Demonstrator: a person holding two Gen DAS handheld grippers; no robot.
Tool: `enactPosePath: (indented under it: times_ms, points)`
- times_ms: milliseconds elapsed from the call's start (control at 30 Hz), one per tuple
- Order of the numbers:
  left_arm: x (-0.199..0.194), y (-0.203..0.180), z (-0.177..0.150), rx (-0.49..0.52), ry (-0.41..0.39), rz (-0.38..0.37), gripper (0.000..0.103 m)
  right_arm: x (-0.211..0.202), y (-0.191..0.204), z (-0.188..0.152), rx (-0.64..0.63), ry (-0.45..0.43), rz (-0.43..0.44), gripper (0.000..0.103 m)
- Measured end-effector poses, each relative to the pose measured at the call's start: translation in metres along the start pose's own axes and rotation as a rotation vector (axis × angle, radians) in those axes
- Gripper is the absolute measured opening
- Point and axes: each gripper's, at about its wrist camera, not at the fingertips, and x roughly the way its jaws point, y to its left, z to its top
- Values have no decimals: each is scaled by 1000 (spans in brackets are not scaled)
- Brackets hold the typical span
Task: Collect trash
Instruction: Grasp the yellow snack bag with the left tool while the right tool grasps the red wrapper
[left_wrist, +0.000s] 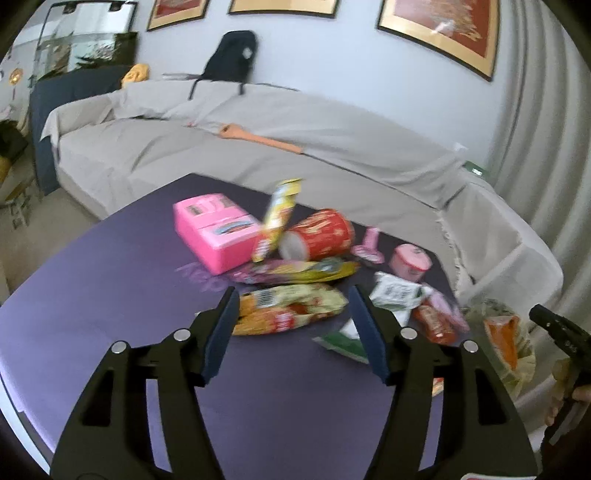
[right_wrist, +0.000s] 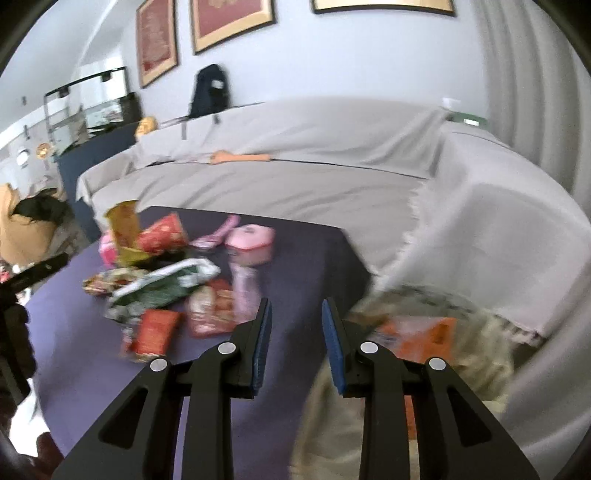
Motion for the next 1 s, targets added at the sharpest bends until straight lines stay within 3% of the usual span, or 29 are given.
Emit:
enactPosePath:
  times_ms: [167,367,567,667,767,833,1000]
  points:
    - [9,22,-6,-20,37,-1,60,21,35,1,-7,37,92,28]
    - [31,18,15,43,-4,-39,60,39,58,-10,-19,72,122,28]
    - [78,9,44,43,17,16,60,44,69,-18,-53,73,131,28]
    - [102,6,54,22,39,38,59,48,68,-19,-46,81,127,37]
    - [115,-2,61,41,42,59,41,49,63,-21,-20,84,153,49]
    - [117,-5,63,50,48,71,18,49,62,-22,-13,81,176,54]
    - [87,-13,61,103,10,37,13,55,71,-23,-28,104,198,55]
